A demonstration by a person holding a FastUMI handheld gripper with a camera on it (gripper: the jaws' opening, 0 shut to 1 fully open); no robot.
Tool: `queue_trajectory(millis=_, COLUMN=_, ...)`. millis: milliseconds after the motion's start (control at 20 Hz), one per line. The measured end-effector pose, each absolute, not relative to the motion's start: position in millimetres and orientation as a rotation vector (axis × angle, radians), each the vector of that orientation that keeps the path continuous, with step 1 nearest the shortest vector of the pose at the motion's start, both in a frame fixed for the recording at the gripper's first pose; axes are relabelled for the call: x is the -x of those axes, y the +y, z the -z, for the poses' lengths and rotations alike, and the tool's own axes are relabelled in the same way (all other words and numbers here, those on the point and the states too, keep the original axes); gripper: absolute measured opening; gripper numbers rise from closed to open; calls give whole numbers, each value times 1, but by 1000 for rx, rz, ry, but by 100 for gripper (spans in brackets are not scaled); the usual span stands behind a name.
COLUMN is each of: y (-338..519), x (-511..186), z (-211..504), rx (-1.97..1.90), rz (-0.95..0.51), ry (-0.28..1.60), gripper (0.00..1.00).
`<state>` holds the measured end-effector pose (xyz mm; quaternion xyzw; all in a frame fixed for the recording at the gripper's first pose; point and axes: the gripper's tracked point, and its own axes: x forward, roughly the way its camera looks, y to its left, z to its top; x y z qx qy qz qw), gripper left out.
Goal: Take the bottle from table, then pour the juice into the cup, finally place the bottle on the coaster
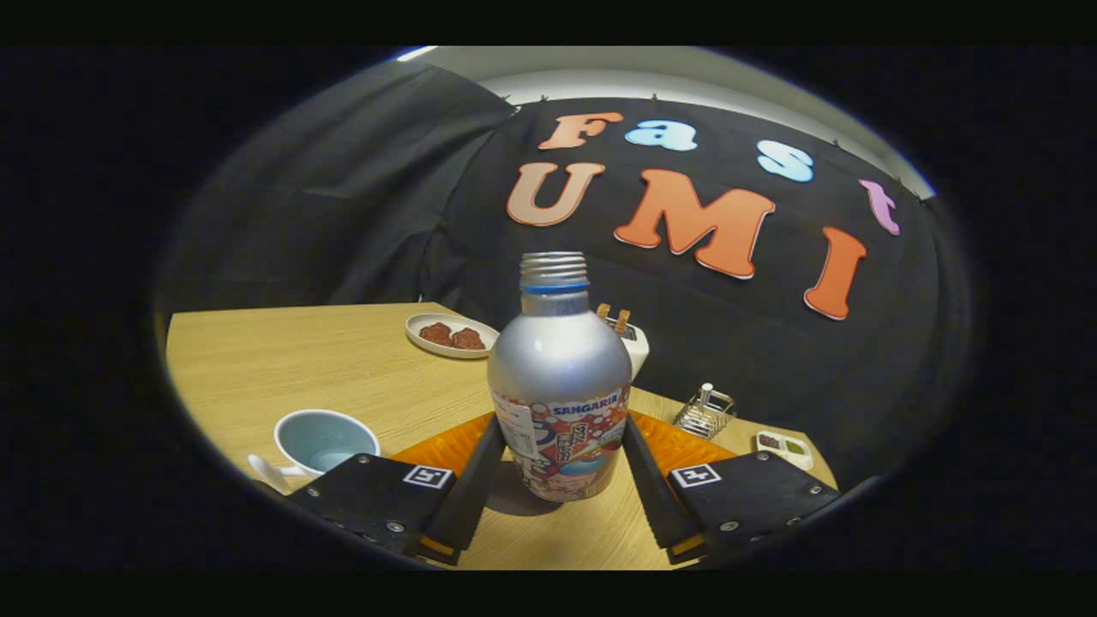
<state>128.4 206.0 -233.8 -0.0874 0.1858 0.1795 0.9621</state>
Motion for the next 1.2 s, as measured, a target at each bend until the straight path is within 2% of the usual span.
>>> queue_trajectory(millis=300, y=213, x=-135, z=264, rx=-1, rz=-355, ry=462, gripper=78)
queue_trajectory(millis=1100, y=220, x=-135, z=299, rx=-66, rz=-347, ry=551, gripper=78)
queue_trajectory(millis=1200, y=219, x=-132, z=299, rx=-70, rz=-344, ry=559, gripper=81)
